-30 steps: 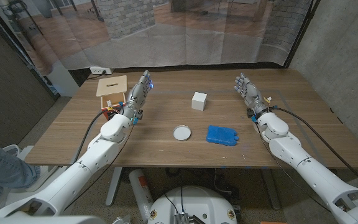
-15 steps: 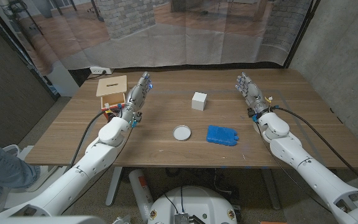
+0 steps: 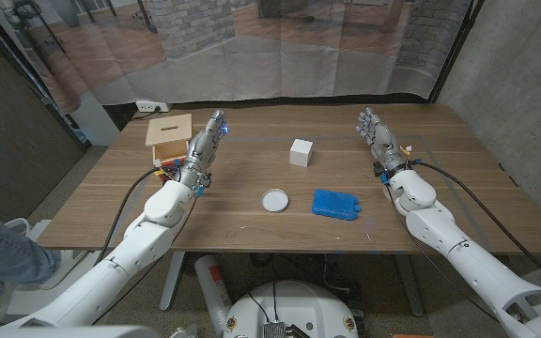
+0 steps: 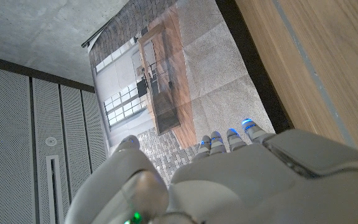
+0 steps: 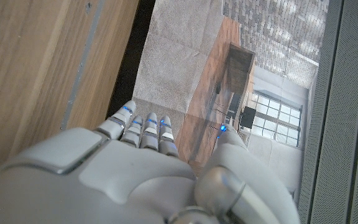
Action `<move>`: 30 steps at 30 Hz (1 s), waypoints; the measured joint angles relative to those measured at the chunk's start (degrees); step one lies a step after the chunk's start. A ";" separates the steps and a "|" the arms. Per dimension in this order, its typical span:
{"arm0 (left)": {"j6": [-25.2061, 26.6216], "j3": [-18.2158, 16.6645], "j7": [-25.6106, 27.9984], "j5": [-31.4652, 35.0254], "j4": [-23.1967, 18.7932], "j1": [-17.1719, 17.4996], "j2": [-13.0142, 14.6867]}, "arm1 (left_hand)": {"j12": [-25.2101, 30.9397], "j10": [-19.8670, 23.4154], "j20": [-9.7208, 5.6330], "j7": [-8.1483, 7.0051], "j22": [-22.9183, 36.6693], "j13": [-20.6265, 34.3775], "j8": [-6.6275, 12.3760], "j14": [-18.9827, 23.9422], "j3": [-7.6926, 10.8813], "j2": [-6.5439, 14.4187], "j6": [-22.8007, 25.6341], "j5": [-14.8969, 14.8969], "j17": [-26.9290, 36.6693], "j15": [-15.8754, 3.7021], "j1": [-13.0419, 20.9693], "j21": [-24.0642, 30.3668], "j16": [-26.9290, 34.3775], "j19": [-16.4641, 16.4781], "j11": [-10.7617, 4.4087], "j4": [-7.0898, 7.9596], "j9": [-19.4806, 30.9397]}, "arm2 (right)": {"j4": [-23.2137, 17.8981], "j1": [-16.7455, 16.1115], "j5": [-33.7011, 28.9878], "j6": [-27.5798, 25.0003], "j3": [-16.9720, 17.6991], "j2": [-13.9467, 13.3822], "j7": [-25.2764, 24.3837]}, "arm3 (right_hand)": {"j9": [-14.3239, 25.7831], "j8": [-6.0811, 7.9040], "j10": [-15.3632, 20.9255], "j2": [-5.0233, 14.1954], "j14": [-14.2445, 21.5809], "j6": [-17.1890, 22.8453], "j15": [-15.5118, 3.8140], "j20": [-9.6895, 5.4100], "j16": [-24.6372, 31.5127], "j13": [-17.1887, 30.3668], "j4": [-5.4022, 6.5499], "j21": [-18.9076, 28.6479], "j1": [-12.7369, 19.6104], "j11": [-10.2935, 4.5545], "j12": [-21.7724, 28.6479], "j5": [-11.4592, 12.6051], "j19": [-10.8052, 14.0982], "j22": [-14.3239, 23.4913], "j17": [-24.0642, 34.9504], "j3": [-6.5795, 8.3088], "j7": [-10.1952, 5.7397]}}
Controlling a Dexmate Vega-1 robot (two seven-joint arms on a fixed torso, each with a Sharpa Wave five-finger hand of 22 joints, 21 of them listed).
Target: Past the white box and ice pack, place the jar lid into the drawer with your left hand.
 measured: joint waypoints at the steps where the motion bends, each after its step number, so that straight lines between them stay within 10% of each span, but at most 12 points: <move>1: -0.14 -0.03 0.04 0.12 -0.04 0.05 0.02 | 0.00 0.00 0.00 -0.04 0.00 0.00 0.00 0.00 0.00 0.00 0.04 0.00 0.00 0.00 0.00 0.00 0.00 0.00 0.00 0.00 0.00 | 0.06 0.01 0.00 0.02 0.00 0.06 0.01 | 0.00 0.00 0.00 0.00 0.00 0.00 0.00 0.00 0.00 0.00 0.00 0.00 0.00 0.00 0.00 0.00 0.00 0.00 0.00 0.00 0.00; 30: -3.46 -0.83 0.84 3.22 -2.24 3.41 1.13 | 0.00 0.78 0.00 -0.04 0.00 0.01 0.00 0.90 0.07 0.45 1.06 0.00 0.14 -0.33 0.45 -0.83 0.00 0.00 -0.05 -0.41 0.00 | -0.19 0.70 -0.51 0.14 -0.14 -0.04 -0.17 | 0.00 0.00 0.54 0.00 0.00 0.52 0.01 0.00 0.00 0.00 -0.17 0.00 0.00 0.11 0.00 0.00 0.00 -0.01 0.00 -0.17 0.10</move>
